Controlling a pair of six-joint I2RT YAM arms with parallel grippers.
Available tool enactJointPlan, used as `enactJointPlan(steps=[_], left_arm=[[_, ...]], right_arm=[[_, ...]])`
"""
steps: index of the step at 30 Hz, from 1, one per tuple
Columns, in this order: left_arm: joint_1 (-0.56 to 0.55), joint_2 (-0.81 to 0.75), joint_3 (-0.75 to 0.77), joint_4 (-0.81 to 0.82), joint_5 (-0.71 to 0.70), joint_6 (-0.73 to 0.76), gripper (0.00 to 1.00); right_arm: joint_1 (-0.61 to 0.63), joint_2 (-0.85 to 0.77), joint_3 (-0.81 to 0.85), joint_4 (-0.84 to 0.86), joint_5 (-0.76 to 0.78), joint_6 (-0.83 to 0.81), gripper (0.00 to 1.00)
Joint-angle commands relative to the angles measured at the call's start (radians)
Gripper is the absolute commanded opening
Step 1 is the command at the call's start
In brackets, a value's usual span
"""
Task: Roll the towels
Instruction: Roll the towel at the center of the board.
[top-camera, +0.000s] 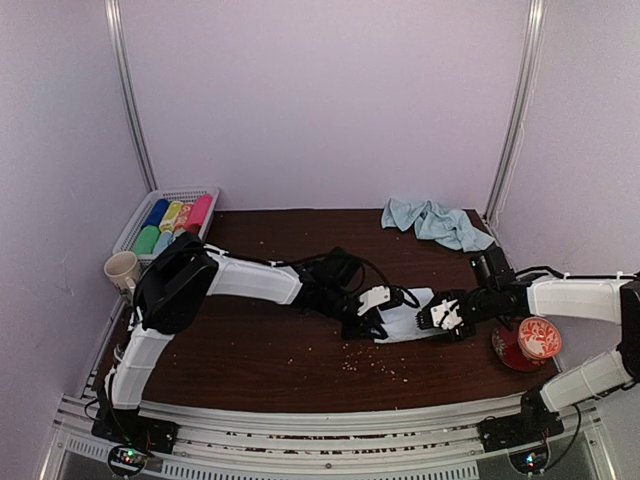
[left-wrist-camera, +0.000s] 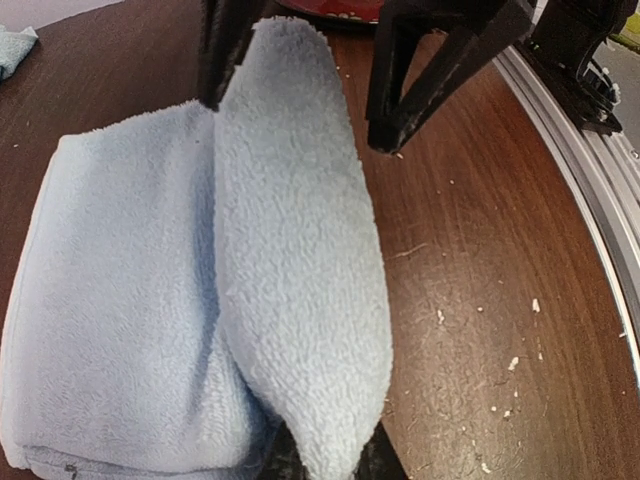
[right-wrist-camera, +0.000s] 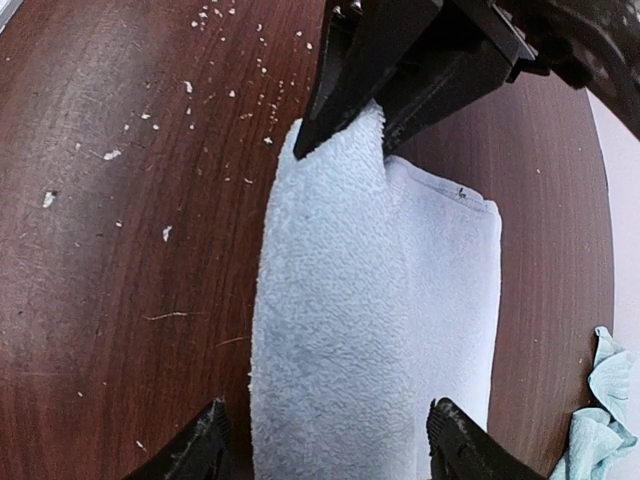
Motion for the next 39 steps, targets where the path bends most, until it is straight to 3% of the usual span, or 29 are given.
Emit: enactJointPlan(steps=[1,15,23,28,32,39], left_arm=[[0.000,0.074,-0.027,-0.167,-0.004,-0.030,0.00],[0.001,0.072,-0.026,-0.169,-0.016,-0.038,0.00],[0.000,0.051,-0.045,-0.168,-0.024,-0.041,0.00],[0.001,0.001,-0.085,-0.149,-0.065,-0.047,0.21],[0.000,-0.062,-0.128,-0.130,-0.141,-0.053,0.49],[-0.006,-0.214,-0.220,-0.031,-0.301,-0.030,0.62]], right_arm=[[0.000,-0.061,-0.037,0.016,-0.050,-0.047,0.66],[0.005,0.041,-0.025,0.044,0.024,0.000,0.55],[0.009,0.126,0.025,0.015,0.041,0.052,0.34],[0.009,0.168,0.086,-0.068,0.028,0.066,0.23],[0.009,0.209,0.149,-0.182,0.005,0.060,0.18],[0.009,0.307,0.266,-0.358,-0.032,0.067,0.17]])
